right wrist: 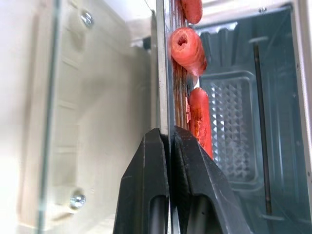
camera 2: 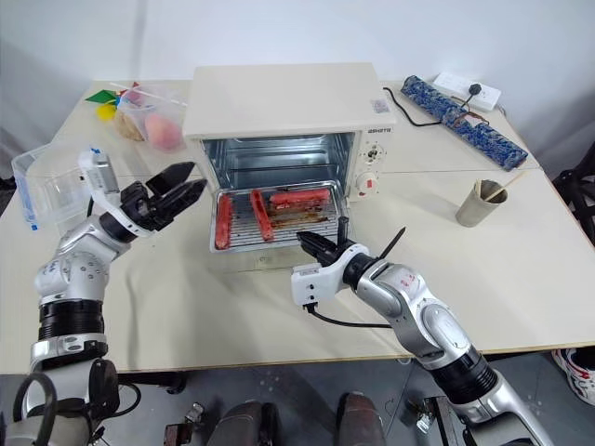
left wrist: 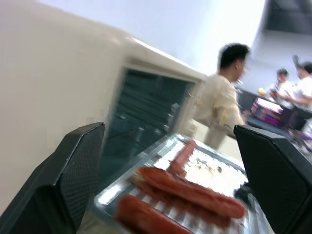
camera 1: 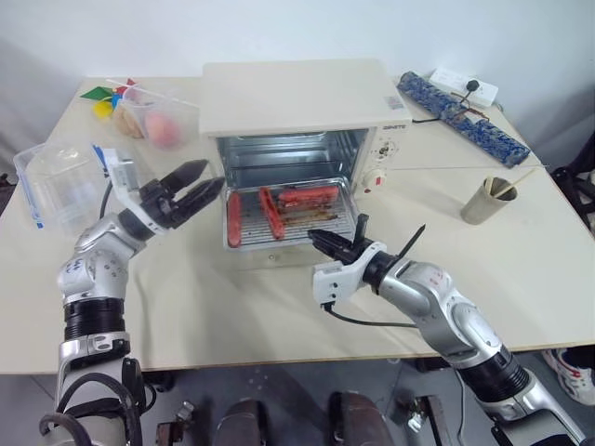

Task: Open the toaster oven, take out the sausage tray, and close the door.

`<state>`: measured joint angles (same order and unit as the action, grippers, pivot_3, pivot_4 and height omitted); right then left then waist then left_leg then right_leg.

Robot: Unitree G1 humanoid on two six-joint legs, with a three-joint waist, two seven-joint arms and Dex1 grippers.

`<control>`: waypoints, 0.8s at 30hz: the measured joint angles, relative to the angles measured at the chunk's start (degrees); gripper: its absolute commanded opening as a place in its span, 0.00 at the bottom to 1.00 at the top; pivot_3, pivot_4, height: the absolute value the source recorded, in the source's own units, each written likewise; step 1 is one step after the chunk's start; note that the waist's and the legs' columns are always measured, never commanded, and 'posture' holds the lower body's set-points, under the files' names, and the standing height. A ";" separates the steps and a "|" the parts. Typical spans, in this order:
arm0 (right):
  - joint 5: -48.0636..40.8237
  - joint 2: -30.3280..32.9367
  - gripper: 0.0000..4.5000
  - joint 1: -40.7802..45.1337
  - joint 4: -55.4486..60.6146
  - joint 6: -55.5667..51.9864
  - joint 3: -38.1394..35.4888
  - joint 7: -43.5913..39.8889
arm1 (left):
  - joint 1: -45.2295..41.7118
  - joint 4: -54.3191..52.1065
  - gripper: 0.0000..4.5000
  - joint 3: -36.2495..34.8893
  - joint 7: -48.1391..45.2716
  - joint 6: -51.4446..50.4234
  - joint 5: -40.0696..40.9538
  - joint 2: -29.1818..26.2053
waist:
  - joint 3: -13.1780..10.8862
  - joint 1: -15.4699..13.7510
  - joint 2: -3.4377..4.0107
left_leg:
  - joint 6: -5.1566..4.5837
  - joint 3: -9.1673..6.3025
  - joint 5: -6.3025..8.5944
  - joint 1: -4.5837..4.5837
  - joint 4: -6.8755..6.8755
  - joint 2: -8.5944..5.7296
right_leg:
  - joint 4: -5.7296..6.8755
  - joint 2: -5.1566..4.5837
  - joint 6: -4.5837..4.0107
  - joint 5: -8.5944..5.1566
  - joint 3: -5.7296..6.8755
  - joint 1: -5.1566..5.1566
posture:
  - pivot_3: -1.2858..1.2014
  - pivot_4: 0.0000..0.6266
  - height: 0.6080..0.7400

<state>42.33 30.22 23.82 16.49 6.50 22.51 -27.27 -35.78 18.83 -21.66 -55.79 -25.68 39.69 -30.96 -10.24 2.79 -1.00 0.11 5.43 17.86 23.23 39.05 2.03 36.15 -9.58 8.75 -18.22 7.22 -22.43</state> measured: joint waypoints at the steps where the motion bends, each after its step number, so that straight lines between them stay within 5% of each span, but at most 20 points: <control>1: 0.00 0.35 0.00 -0.32 0.39 0.34 -0.36 0.03 | 0.90 -0.97 1.00 -0.33 0.70 -1.36 0.55 -0.84 | 0.00 -0.02 0.00 | 0.00 -0.01 0.00 0.00 -0.01 0.00 | -0.01 0.00 0.00 0.00 -0.01 0.00 | 0.52 0.24 1.00; 5: 0.00 1.61 0.00 -1.43 1.43 2.13 -2.14 0.59 | 4.60 -5.07 1.00 -1.90 4.61 -8.73 2.81 -2.52 | 0.00 -0.58 0.00 | 0.00 -0.03 0.00 0.00 0.01 0.00 | -0.02 0.00 0.00 0.00 -0.02 0.01 | 0.52 0.24 1.00; 16: -0.61 2.15 0.00 -2.06 1.53 7.31 -3.91 1.91 | 7.01 -8.91 1.00 -7.52 21.34 -51.23 20.11 -7.14 | 0.01 -1.21 -0.02 | -0.01 -0.14 0.00 -0.03 0.05 0.00 | -0.01 0.00 0.00 0.00 -0.21 0.02 | 0.52 0.24 1.00; 24: -1.02 2.09 0.00 -2.04 1.53 8.53 -4.79 1.68 | 6.60 -8.97 1.00 -8.78 26.48 -57.45 22.10 -4.35 | 0.01 -1.19 -0.02 | -0.01 -0.11 0.00 -0.04 0.04 0.00 | -0.02 0.00 -0.01 -0.01 -0.22 0.02 | 0.52 0.24 1.00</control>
<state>41.31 32.31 21.78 18.02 15.03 17.72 -25.59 -29.18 9.86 -30.44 -29.31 -83.13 61.79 -35.30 -10.23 1.60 -1.01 0.10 5.32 17.86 23.19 39.09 2.03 36.13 -9.58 8.74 -18.22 7.01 -22.42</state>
